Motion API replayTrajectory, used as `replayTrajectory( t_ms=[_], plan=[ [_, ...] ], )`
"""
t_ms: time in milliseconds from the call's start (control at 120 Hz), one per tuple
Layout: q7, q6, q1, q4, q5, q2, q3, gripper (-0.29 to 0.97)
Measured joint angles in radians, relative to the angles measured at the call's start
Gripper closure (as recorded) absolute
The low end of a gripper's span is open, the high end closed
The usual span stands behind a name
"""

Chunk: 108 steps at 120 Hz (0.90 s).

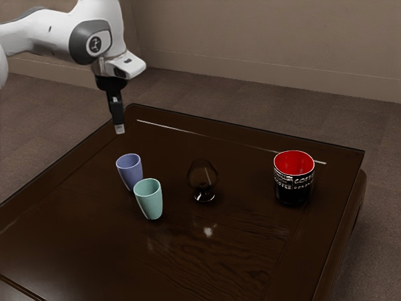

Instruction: Place the left cup onto the right cup

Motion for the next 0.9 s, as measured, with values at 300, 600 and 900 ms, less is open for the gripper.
replayTrajectory(
  t_ms=[300,600,900],
  plan=[
    [0.053,0.123,0.166,-0.010,-0.023,0.187,0.002,0.00],
    [0.145,0.220,0.169,0.169,-0.021,0.410,0.003,0.00],
    [0.198,0.286,0.156,0.166,-0.038,0.474,0.003,0.44]
  ],
)
